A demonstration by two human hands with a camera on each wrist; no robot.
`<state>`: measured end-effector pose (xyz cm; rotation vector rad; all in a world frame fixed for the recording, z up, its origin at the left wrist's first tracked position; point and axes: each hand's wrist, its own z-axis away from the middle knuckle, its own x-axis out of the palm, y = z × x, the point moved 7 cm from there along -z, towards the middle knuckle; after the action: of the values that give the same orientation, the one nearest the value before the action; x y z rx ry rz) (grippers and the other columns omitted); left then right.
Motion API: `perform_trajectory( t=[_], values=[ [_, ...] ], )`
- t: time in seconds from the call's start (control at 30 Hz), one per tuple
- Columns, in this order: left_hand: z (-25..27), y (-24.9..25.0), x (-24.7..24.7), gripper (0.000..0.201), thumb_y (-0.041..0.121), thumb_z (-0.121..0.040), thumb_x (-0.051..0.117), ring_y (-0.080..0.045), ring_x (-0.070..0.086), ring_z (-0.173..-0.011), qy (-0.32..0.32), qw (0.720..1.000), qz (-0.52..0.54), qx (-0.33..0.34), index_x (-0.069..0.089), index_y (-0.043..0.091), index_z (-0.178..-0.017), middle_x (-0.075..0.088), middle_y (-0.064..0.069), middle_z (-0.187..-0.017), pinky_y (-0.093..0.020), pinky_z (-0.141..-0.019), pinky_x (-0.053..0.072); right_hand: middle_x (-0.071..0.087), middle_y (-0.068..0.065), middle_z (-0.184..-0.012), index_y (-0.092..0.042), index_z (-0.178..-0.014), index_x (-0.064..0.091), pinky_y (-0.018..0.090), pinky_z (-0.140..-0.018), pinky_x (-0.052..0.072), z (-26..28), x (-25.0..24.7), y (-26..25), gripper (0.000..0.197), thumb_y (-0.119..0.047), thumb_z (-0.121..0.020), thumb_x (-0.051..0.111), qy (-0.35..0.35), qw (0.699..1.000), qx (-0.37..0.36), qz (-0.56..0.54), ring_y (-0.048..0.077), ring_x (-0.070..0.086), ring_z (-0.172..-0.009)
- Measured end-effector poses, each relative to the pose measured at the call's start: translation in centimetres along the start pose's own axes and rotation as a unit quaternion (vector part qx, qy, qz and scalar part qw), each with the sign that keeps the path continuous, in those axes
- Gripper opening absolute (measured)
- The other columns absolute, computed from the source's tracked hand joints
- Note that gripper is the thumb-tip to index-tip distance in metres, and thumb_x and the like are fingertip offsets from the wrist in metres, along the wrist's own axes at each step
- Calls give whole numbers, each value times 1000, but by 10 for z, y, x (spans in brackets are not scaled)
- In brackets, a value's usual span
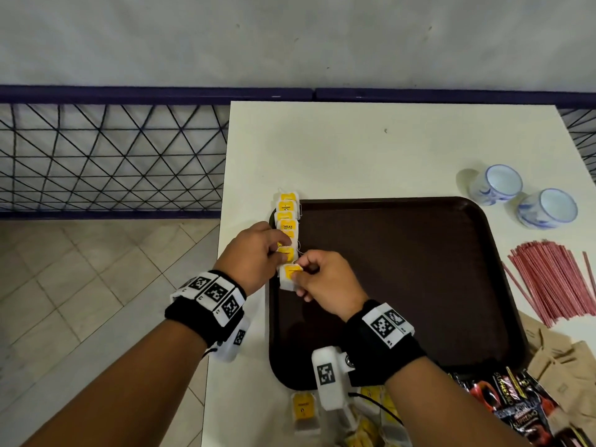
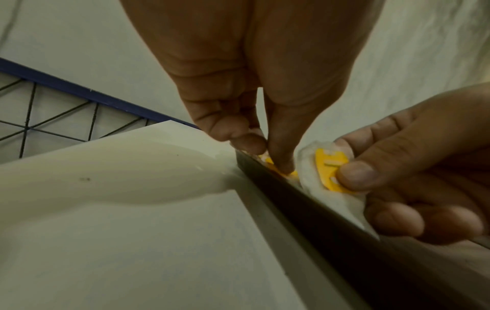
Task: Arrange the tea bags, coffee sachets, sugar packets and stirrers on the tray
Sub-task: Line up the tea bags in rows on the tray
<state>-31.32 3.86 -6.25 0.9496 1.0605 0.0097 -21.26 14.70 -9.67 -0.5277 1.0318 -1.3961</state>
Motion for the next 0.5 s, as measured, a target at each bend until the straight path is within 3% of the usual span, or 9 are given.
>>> perform_trajectory(
  t=[0.1,0.33,0.5],
  values=[
    [2,-4,1,24,14,-80,75,-15,55,-73,0,1000,-1,-1,71,21,-103,52,6,-85,-34,-73,53,70,13,-68,-14,-81,63,27,-51,54,-3,1,-3,11,-9,-90,67,13,1000,-1,16,15,64,-53],
    [3,-8,-2,30,10,-76,78,-9,52,-70,33,999,19,-5,69,22,-103,54,6,-88,-25,-71,48,70,6,-68,-19,-78,64,43,-62,60,-10,3,-8,13,-13,-85,72,49,996,-18,71,21,69,-61],
    [6,-7,-1,24,9,-81,73,-10,56,-77,37,999,24,-1,70,19,-102,60,2,-92,-26,-75,50,69,4,-76,-21,-84,58,47,-64,61,-8,5,-8,15,-16,-82,72,70,996,1,61,21,71,-66]
  ],
)
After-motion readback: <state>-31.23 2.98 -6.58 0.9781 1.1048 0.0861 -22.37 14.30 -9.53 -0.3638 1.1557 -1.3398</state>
